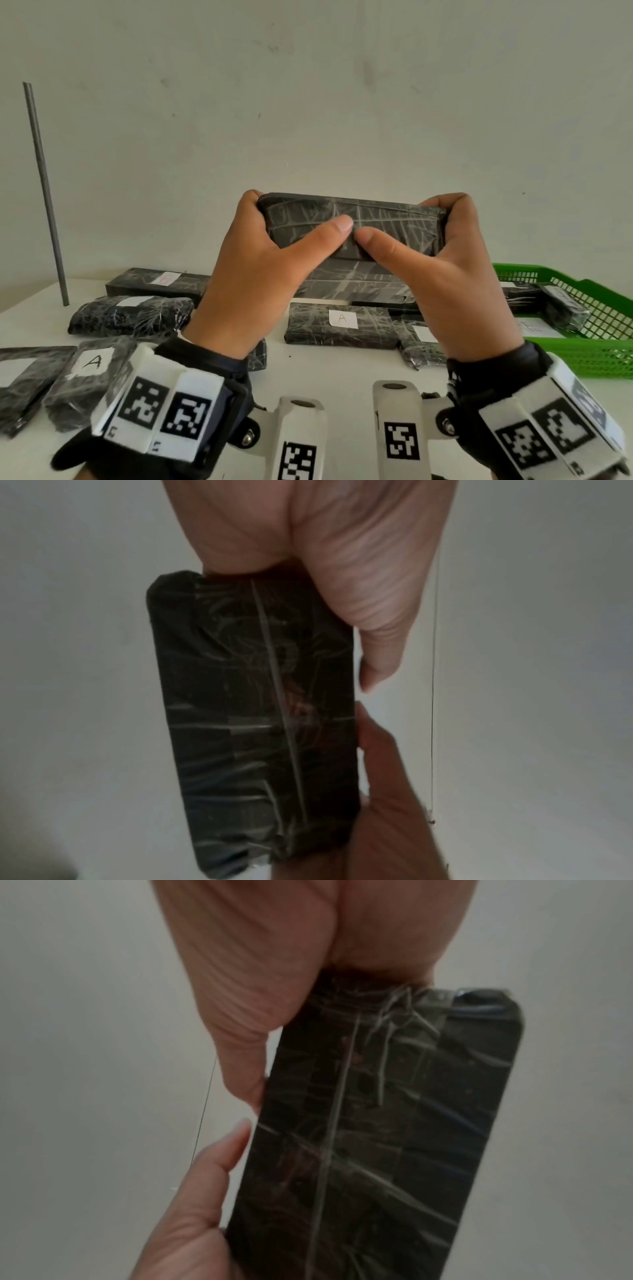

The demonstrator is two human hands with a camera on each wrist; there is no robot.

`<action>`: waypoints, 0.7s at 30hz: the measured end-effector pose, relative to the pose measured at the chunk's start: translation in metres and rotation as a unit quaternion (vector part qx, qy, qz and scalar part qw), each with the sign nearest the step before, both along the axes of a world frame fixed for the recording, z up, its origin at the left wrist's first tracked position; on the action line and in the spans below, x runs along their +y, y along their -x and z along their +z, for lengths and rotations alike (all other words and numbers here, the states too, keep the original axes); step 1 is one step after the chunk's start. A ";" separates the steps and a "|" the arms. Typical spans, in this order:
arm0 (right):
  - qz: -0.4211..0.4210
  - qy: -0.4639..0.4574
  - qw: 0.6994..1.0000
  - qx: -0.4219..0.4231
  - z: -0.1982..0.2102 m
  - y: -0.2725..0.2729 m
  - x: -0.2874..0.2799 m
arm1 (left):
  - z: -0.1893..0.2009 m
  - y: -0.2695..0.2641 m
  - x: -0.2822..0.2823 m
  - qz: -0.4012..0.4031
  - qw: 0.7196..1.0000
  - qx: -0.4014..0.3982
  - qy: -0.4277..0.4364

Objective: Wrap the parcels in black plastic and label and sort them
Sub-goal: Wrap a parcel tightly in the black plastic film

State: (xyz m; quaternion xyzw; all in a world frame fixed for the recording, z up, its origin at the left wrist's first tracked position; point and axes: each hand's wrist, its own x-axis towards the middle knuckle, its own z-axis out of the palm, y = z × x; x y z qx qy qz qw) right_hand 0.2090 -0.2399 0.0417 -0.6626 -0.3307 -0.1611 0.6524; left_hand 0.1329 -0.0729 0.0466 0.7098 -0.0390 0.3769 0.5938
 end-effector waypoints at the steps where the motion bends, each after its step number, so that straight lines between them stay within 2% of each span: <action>1: -0.001 -0.003 1.000 -0.001 0.001 0.000 0.000 | 0.000 0.000 -0.001 0.001 1.000 -0.004 0.000; 8: -0.007 -0.026 1.000 0.016 0.004 0.002 -0.002 | -0.002 0.000 -0.006 0.008 1.000 -0.007 0.000; 12: -0.040 -0.079 0.996 0.010 0.006 0.006 -0.001 | -0.003 0.001 -0.010 0.006 1.000 -0.022 -0.019; 18: -0.035 -0.037 0.998 0.034 0.007 0.007 -0.001 | -0.007 -0.003 -0.001 -0.027 0.999 0.007 0.020; 21: -0.002 -0.046 0.998 0.051 0.002 0.003 0.000 | 0.001 0.000 -0.003 0.011 0.997 -0.002 0.071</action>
